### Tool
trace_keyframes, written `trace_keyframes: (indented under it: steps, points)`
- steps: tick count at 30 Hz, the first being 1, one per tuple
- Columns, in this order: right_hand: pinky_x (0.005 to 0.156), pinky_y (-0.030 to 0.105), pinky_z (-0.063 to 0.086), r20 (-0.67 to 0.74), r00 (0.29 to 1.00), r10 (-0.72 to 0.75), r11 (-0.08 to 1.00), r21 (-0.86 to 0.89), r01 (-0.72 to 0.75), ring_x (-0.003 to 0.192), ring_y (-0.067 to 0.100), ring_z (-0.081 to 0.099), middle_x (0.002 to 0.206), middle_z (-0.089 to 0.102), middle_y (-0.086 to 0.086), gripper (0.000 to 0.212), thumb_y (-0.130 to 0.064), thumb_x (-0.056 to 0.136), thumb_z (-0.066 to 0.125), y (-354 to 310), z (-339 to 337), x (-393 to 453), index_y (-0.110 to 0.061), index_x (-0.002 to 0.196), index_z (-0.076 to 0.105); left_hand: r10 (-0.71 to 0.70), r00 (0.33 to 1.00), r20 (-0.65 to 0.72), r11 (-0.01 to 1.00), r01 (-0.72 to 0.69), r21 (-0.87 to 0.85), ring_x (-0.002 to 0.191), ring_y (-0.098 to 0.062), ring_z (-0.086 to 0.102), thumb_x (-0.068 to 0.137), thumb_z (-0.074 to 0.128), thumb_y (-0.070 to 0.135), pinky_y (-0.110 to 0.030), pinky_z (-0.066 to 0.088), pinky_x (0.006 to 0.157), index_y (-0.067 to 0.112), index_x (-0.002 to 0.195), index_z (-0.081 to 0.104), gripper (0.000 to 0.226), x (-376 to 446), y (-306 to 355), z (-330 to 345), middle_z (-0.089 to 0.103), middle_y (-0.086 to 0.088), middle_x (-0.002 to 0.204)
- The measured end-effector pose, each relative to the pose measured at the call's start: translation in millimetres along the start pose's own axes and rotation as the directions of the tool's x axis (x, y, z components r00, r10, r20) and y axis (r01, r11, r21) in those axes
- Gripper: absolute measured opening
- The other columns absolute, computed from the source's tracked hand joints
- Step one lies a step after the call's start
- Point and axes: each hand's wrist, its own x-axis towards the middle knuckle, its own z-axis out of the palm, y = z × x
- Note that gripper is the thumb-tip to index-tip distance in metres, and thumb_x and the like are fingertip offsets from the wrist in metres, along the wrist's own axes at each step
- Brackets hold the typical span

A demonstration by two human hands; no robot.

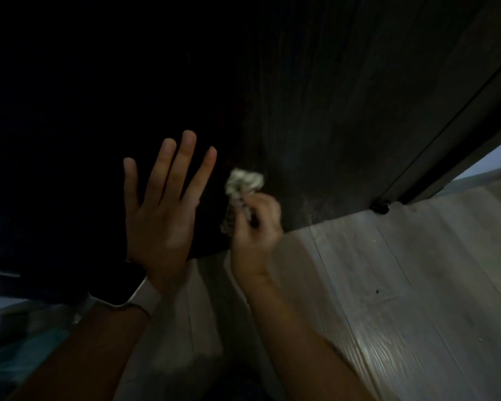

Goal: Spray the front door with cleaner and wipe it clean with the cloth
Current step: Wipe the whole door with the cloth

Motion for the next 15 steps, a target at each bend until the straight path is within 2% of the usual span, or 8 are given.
trace_keyframes:
  steps: [2,4,5,7,9,10,13,15]
  points:
    - [0.075,0.036,0.048,0.252,0.965,-0.065,0.987,-0.126,0.1,0.089,0.025,0.056,0.09,0.062,0.009,0.012,0.008,0.079,0.066,16.9,-3.3,-19.5,-0.002,0.084,0.069,0.004,1.0,0.003,1.0,-0.004,-0.001,0.149,-0.015,-0.007,0.089,0.068,0.016,-0.051,-0.001,0.119,0.025,0.155,0.018,0.083,1.3,0.0,-2.7,0.002,-0.001,0.162]
    - [0.076,0.033,0.048,0.348,0.937,-0.034,0.977,-0.187,0.105,0.091,0.02,0.056,0.091,0.065,0.007,0.012,0.002,0.081,0.067,33.2,-18.7,-28.0,-0.006,0.089,0.071,0.003,1.0,0.014,1.0,-0.003,-0.011,0.15,-0.017,-0.005,0.087,0.07,0.017,-0.055,0.002,0.119,0.023,0.155,0.02,0.085,1.8,2.5,-6.5,0.002,-0.004,0.162]
    - [0.078,0.032,0.049,0.29,0.957,0.015,0.982,-0.183,0.04,0.092,0.018,0.058,0.093,0.066,0.005,0.012,-0.001,0.083,0.068,38.6,-28.8,-28.7,-0.008,0.092,0.071,-0.009,1.0,0.017,1.0,0.009,-0.027,0.15,-0.019,-0.003,0.086,0.07,0.019,-0.056,0.003,0.118,0.023,0.154,0.022,0.084,1.6,4.7,-8.4,0.004,-0.005,0.161]
    - [0.08,0.023,0.051,0.072,0.959,0.274,0.959,-0.103,-0.266,0.092,0.009,0.062,0.097,0.068,-0.001,0.017,-0.004,0.085,0.069,42.5,-53.3,-23.3,-0.012,0.1,0.07,-0.053,0.999,0.01,0.994,0.053,-0.09,0.15,-0.021,-0.002,0.086,0.07,0.018,-0.054,0.003,0.119,0.021,0.152,0.028,0.079,1.8,13.5,-11.8,0.007,-0.01,0.16]
    - [0.082,0.017,0.05,-0.097,0.821,0.563,0.826,0.106,-0.554,0.092,0.0,0.063,0.1,0.068,-0.005,0.025,0.0,0.083,0.071,50.0,-77.8,-13.0,-0.015,0.103,0.07,-0.059,0.998,0.005,0.981,0.059,-0.186,0.15,-0.02,-0.002,0.088,0.067,0.014,-0.05,0.001,0.12,0.021,0.149,0.033,0.071,3.9,32.2,-11.7,0.011,-0.012,0.159]
    - [0.084,0.019,0.05,-0.152,0.736,0.659,0.751,0.18,-0.635,0.093,0.001,0.064,0.1,0.068,-0.005,0.027,0.001,0.082,0.071,57.4,-89.1,-6.6,-0.019,0.102,0.069,0.0,1.0,-0.001,0.978,0.0,-0.206,0.15,-0.02,0.001,0.088,0.064,0.015,-0.047,-0.001,0.12,0.022,0.148,0.034,0.068,6.5,45.4,-10.5,0.013,-0.011,0.159]
    - [0.09,0.029,0.052,-0.226,0.547,0.806,0.591,0.332,-0.735,0.103,0.016,0.064,0.108,0.069,0.002,0.028,-0.003,0.082,0.072,88.4,-122.7,20.5,-0.02,0.103,0.067,0.323,0.946,-0.03,0.931,-0.323,-0.17,0.148,-0.019,0.011,0.09,0.056,0.022,-0.044,0.0,0.12,0.028,0.149,0.032,0.064,23.6,89.6,-4.7,0.015,-0.004,0.161]
    - [0.087,0.029,0.053,-0.21,0.423,0.882,0.468,0.499,-0.729,0.107,0.02,0.064,0.115,0.067,0.007,0.029,-0.004,0.085,0.068,110.9,-139.5,41.2,-0.015,0.111,0.066,0.453,0.891,-0.02,0.879,-0.45,-0.156,0.149,-0.02,0.01,0.088,0.063,0.02,-0.046,-0.001,0.12,0.027,0.15,0.032,0.07,47.9,112.6,-2.6,0.013,-0.004,0.162]
